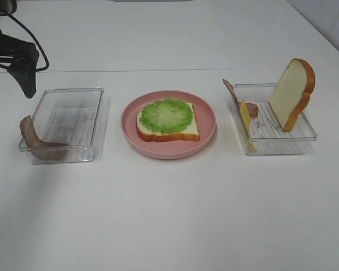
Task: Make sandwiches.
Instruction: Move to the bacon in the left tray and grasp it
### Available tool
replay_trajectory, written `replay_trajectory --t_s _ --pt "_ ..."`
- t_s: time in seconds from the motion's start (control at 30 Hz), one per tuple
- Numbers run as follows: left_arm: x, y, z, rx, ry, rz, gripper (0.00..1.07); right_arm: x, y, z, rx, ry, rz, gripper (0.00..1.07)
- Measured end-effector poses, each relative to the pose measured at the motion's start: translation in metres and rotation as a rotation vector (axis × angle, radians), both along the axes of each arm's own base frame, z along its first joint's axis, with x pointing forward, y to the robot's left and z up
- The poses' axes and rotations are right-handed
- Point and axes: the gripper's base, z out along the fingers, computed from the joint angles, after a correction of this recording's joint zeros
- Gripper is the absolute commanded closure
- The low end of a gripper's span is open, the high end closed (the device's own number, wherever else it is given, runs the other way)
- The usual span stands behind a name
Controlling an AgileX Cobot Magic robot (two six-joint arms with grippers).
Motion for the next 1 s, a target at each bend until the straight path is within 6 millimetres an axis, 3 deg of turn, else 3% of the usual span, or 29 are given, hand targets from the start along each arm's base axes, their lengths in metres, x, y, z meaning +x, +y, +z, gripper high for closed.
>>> replay_trajectory --t_s 0.03,0.13,0.2,0.4,1.0 --pt "0.003 0.0 -0.01 0.004 0.025 0.0 0.05 0.0 0.0 0.0 0.001 0.0 0.001 0.09" --pt "0.004 -0.001 -0.014 0.005 0.036 0.0 0.05 0.0 0.0 0.0 0.001 0.0 0.001 0.09" --pt "0.011 -0.002 -0.038 0.014 0.096 0.0 0.05 0.0 0.0 0.0 0.002 0.0 0.001 0.09" --pt "0.016 -0.002 -0.063 0.023 0.156 0.011 0.05 0.0 0.0 0.0 0.003 0.0 0.002 0.09" --pt "0.037 -0.005 -0.094 0.014 0.118 0.063 0.12 0.0 0.0 0.0 0.003 0.0 0.002 0.09"
